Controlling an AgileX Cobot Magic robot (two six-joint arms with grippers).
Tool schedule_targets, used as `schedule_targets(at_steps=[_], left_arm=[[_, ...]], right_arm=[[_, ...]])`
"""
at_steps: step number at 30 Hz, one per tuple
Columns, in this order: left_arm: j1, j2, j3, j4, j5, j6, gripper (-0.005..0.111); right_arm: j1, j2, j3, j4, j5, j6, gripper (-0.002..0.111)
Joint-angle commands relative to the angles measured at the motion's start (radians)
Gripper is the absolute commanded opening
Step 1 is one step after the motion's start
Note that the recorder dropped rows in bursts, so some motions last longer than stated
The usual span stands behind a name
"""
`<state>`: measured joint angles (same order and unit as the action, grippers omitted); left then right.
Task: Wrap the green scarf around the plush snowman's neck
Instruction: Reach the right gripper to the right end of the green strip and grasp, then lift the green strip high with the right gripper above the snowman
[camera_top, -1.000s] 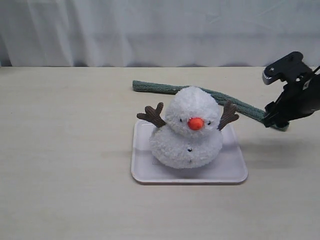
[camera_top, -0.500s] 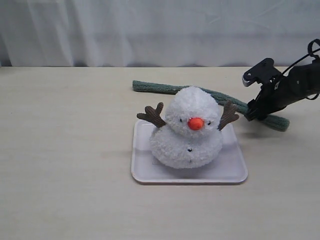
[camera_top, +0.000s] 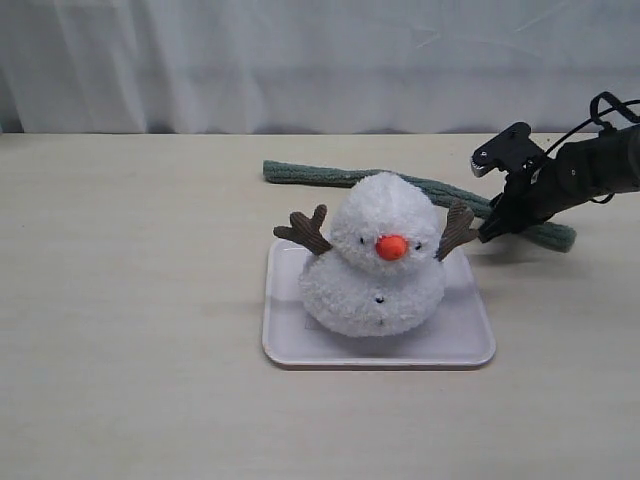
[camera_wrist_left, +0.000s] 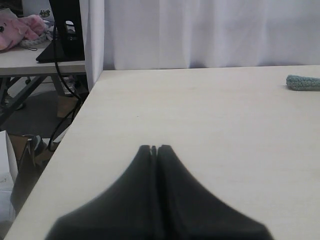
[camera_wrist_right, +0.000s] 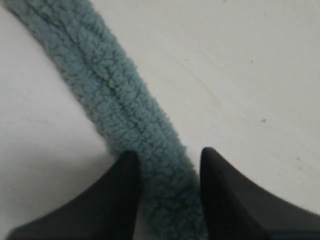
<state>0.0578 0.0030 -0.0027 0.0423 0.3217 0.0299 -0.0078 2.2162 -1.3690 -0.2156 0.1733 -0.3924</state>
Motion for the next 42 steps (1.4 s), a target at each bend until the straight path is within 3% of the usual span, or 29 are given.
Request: schedule_targets(at_steps=[1, 14, 22, 42], left_arm=[[-0.005, -0.003, 0.003, -0.001, -0.016, -0.004, 0.000], [-0.005, -0.003, 0.003, -0.001, -0.016, -0.004, 0.000], [-0.005, -0.003, 0.003, -0.001, -0.016, -0.004, 0.000], [-0.005, -0.003, 0.003, -0.001, -0.016, -0.004, 0.000]], right_arm=[[0.020, -0.005, 0.009, -0.010, 0.079, 0.007, 0.005], [0.046, -0.319, 0.009, -0.002, 0.231, 0.092, 0.004], [0.065, -0.562, 0.009, 0.104, 0.329, 0.091, 0.004], [0.493, -1.099, 0.009, 0.104, 0.382, 0.091, 0.004]])
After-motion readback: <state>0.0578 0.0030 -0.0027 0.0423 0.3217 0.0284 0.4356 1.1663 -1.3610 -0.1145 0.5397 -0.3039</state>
